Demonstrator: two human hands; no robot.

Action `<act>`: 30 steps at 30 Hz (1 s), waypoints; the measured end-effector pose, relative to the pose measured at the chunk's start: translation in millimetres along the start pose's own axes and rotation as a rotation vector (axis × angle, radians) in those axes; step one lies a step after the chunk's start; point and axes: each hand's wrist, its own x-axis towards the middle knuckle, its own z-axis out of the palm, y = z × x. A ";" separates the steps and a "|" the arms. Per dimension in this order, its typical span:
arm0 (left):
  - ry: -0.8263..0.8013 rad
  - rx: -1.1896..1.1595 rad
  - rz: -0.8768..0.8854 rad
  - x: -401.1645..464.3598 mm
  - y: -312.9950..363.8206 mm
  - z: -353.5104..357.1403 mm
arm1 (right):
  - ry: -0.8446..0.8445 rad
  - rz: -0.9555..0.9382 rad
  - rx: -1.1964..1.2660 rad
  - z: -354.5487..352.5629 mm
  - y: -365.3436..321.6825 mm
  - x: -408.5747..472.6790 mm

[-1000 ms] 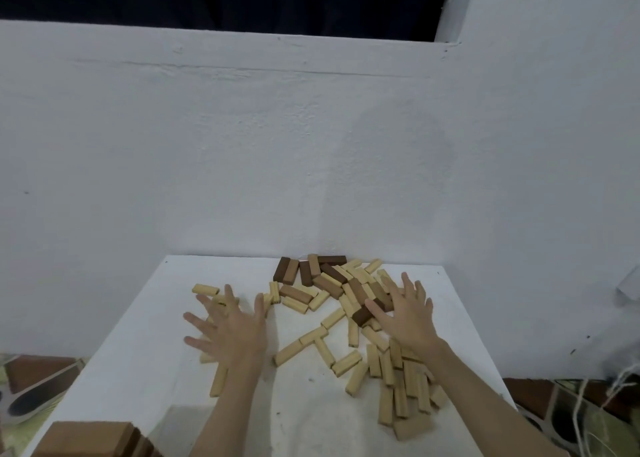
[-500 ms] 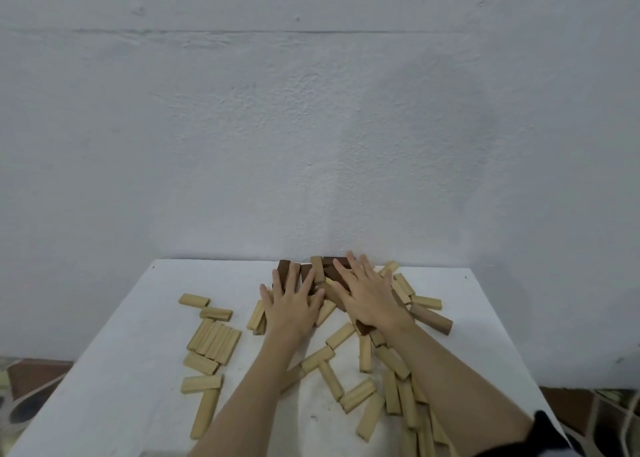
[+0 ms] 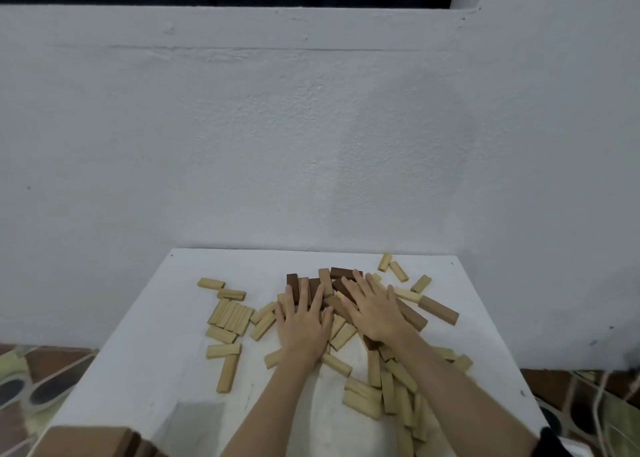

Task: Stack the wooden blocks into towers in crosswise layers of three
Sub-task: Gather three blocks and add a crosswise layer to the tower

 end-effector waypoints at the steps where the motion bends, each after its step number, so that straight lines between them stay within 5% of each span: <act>1: -0.013 0.002 0.006 -7.1 0.4 -1.7 | -0.005 0.006 -0.001 1.4 -1.2 -6.4; 5: -0.017 -0.044 0.002 -15.7 -7.1 -17.2 | -0.007 0.006 0.006 0.2 -2.2 -25.5; 11: 0.166 -0.219 -0.446 0.3 -58.1 -29.1 | 0.168 0.112 -0.056 -15.9 32.9 -30.1; 16: 0.191 -0.215 -0.520 23.5 -79.1 -27.0 | 0.139 0.285 0.021 -25.5 78.8 -18.8; 30: 0.153 -0.118 -0.159 11.3 -72.5 -10.3 | 0.056 0.069 0.034 -4.0 51.1 7.4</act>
